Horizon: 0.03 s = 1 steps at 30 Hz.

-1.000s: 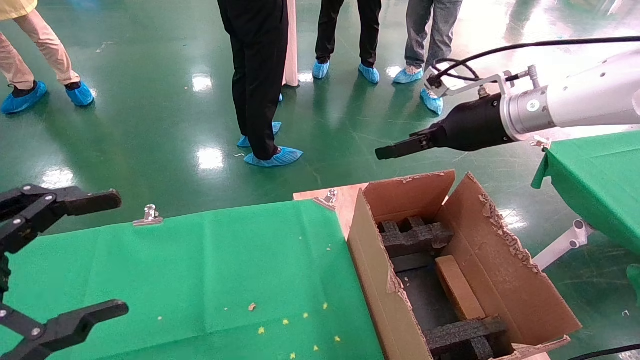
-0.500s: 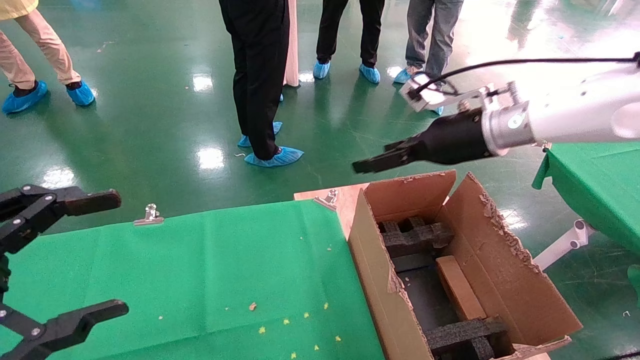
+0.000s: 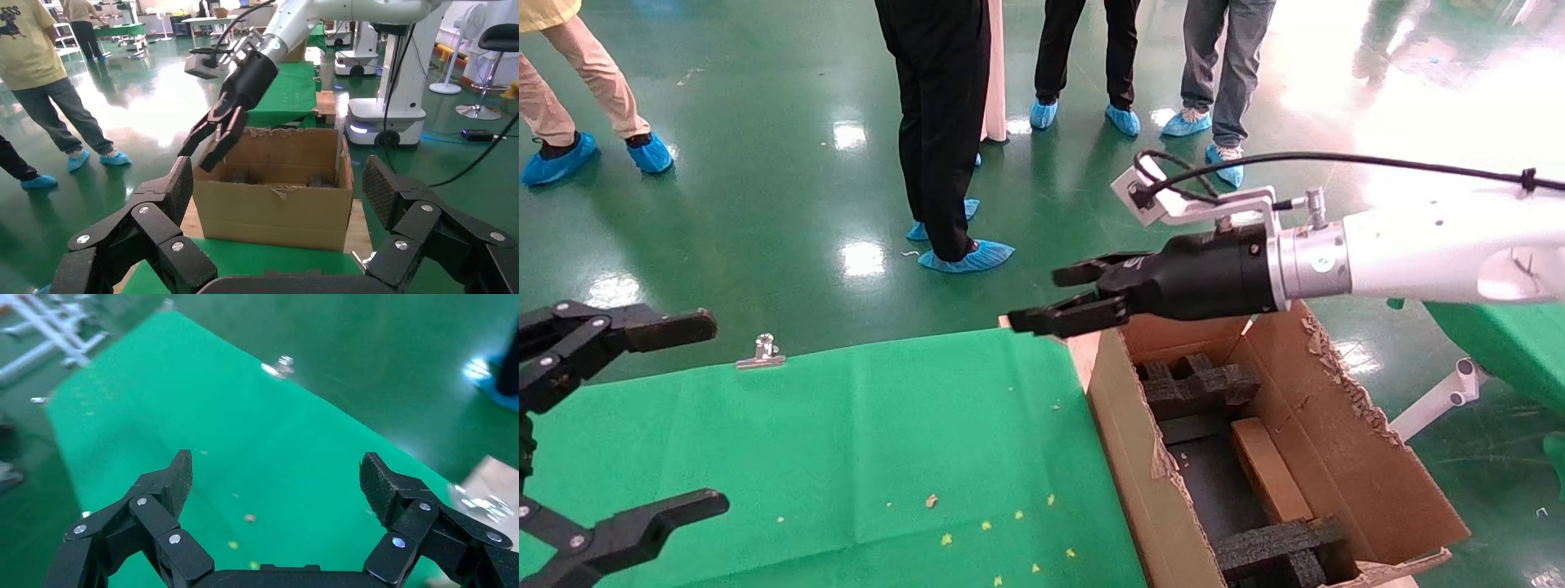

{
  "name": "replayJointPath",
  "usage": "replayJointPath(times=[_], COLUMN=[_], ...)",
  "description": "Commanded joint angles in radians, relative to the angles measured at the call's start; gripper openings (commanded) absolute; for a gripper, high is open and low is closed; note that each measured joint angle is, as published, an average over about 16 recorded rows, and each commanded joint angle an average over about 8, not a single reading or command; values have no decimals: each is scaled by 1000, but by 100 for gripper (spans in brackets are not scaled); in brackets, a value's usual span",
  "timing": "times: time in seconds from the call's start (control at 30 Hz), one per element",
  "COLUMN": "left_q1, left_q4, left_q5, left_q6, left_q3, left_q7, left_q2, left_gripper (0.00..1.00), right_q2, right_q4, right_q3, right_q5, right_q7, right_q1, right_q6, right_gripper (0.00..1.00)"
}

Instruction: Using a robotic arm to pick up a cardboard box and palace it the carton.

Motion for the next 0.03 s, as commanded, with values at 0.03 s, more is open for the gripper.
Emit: replayJointPath(times=[0.03], left_q1=[0], left_q4=[0], left_q5=[0], left_q6=[0], left_q3=[0], left_q7=[0], left_q2=[0], left_gripper=[100], right_q2=[14], right_q4=[58], right_q3=[75], right_q5=[15], right_q7=[-27], right_q1=[-56], right_q6=[-19], right_gripper=[100])
